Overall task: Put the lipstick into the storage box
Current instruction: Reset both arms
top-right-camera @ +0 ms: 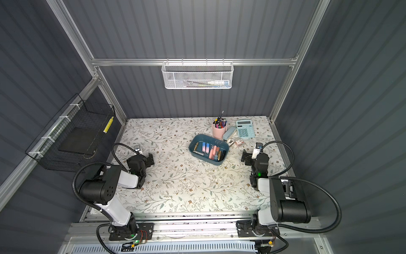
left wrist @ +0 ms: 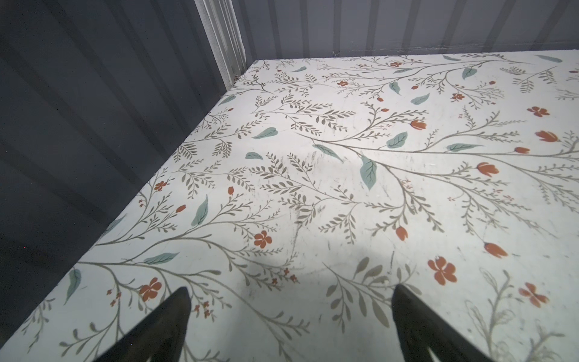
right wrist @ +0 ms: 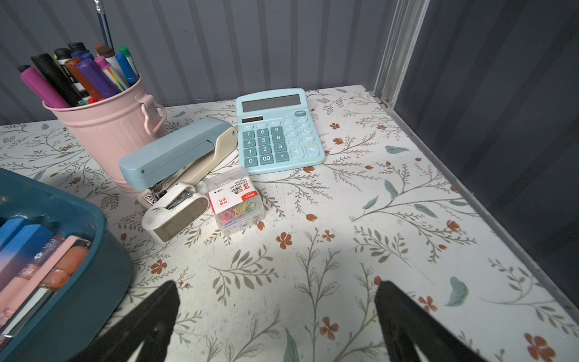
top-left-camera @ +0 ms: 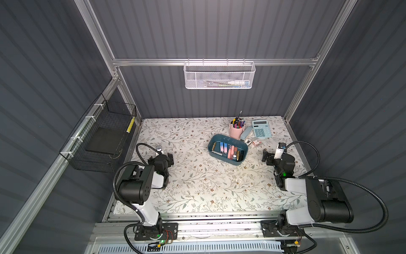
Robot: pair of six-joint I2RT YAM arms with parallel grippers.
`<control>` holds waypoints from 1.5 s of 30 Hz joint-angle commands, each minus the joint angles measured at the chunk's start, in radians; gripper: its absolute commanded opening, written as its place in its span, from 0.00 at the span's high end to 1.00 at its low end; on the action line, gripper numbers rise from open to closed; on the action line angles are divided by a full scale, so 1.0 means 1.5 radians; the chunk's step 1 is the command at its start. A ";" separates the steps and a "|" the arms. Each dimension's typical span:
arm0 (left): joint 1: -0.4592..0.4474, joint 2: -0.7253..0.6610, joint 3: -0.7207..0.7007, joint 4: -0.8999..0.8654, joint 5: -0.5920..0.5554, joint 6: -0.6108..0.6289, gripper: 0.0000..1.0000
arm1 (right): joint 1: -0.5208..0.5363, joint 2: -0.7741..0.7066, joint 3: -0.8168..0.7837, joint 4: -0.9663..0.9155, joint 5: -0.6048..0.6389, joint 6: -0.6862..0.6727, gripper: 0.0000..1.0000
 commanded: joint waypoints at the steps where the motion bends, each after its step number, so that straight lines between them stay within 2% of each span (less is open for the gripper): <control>1: 0.002 -0.002 0.012 0.000 0.006 -0.009 0.00 | -0.005 0.000 0.011 -0.003 -0.018 0.008 0.01; 45: 0.002 -0.002 0.012 0.001 0.005 -0.009 0.00 | 0.001 -0.003 0.008 0.001 -0.014 0.003 0.01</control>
